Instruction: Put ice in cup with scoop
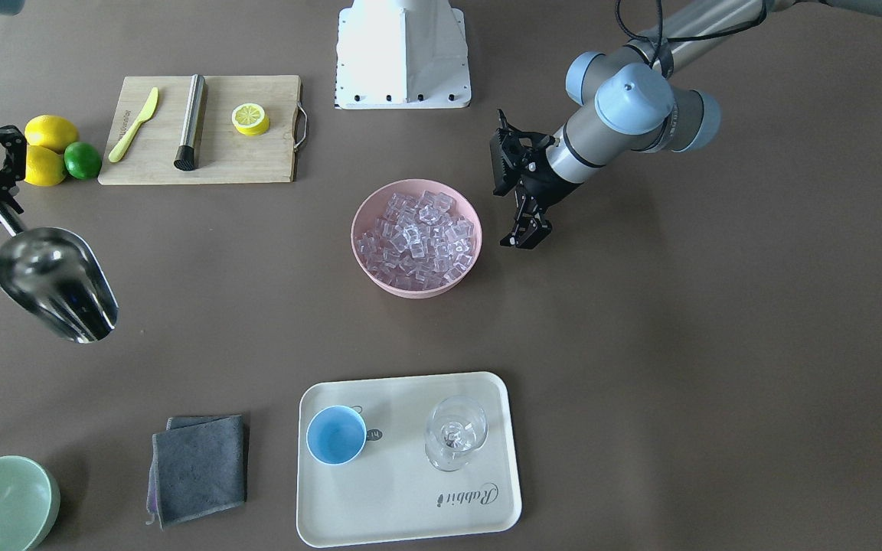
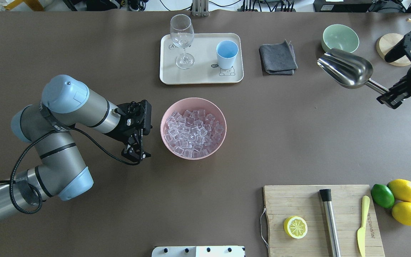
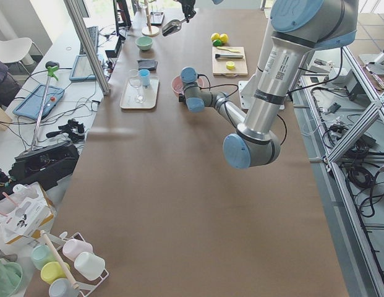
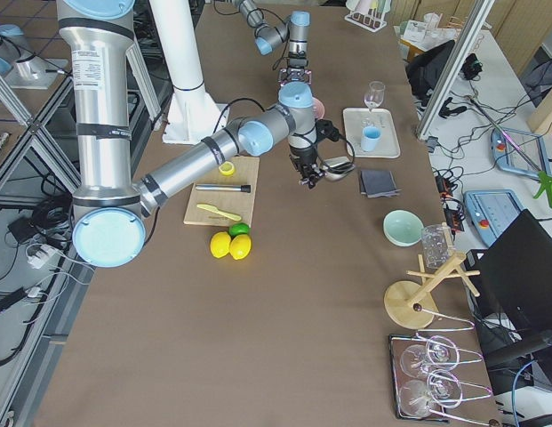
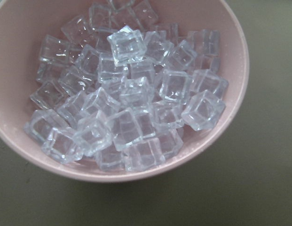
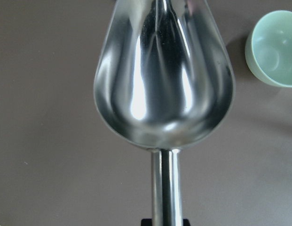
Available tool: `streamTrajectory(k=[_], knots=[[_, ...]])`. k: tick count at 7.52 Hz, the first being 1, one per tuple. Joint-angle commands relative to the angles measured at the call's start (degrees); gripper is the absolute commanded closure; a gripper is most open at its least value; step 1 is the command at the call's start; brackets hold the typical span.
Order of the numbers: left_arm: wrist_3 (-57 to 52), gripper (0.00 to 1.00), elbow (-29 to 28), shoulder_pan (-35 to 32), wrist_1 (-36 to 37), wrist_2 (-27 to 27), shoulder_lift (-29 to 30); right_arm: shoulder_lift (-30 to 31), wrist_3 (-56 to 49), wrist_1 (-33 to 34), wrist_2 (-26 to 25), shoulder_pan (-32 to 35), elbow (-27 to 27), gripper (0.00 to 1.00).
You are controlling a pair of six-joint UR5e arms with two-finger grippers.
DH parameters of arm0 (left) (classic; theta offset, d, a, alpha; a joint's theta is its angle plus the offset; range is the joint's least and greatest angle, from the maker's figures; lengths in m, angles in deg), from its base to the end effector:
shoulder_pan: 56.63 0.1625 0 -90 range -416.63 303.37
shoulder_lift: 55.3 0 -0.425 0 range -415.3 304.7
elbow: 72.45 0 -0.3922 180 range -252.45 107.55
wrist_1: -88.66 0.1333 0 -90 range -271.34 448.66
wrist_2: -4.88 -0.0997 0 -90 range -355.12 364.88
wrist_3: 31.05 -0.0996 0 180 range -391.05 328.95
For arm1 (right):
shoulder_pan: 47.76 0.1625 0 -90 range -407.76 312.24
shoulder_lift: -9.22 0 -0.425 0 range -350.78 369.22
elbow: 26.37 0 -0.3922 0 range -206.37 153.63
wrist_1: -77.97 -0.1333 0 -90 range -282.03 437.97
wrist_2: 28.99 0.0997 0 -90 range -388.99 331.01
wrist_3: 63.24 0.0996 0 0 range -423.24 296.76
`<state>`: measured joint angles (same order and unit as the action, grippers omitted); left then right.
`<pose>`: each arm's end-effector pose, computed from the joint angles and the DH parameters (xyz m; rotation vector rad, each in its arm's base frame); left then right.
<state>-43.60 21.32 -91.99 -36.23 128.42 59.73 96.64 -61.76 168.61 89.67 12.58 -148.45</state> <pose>0.4784 -0.4354 0.3061 0.8914 0.9535 1.3410 -0.1599 -0.4536 0.3807 0.4365 -0.6335 -0.6162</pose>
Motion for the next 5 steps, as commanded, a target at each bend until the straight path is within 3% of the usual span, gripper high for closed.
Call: streamTrajectory(k=[1,3,5], knots=[[-1.95,0.01,-5.60,0.91,-4.20,-0.06,2.82,-17.05,-8.06,18.56,-8.49,-11.59,-0.52,1.00],[-1.77,0.01,-10.17,2.22,-13.66,-3.47,2.74,-25.42,-8.50,23.68,-10.91,-16.90,2.71,1.00],[1.45,0.01,-11.15,2.23,-15.47,-3.31,2.74,-39.26,-16.01,40.75,-11.52,-19.46,7.36,1.00]])
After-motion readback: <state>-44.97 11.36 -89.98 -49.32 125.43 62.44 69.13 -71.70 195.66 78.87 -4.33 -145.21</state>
